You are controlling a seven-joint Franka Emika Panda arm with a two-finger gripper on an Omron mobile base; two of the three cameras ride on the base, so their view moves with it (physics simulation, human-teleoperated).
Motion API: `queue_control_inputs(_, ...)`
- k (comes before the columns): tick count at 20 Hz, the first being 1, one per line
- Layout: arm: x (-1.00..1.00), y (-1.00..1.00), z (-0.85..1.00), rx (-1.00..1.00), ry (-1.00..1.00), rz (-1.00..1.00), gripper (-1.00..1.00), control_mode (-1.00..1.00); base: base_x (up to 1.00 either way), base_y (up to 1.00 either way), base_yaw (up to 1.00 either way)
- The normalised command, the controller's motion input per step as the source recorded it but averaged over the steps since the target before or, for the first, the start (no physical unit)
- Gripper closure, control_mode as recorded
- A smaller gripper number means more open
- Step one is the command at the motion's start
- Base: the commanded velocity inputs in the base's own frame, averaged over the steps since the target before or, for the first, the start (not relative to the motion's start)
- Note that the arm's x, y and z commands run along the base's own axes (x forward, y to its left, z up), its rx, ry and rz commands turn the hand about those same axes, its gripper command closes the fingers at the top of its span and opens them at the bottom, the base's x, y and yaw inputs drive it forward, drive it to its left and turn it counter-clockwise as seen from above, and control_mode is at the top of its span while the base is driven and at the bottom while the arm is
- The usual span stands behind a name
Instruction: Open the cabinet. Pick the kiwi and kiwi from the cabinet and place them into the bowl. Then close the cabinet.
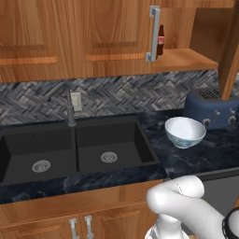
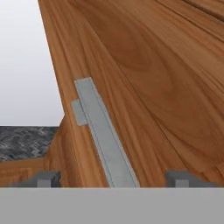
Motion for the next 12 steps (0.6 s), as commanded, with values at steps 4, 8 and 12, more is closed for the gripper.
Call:
queue_control_inputs(4,-0.94,-0.13,0.41,-0.05,-0.10,0.18,-1.00,-1.00,0.00,0.00,0.00)
queue_control_inputs(8,-0.97,0.00,-0.32,-0.31,-0.08,0.18,-1.00,-1.00,0.00,0.00,0.00)
queue_control_inputs(12,-1.00,0.24,-0.89,-0.54,-0.02,0.08,-1.00,-1.00,0.00,0.00,0.00)
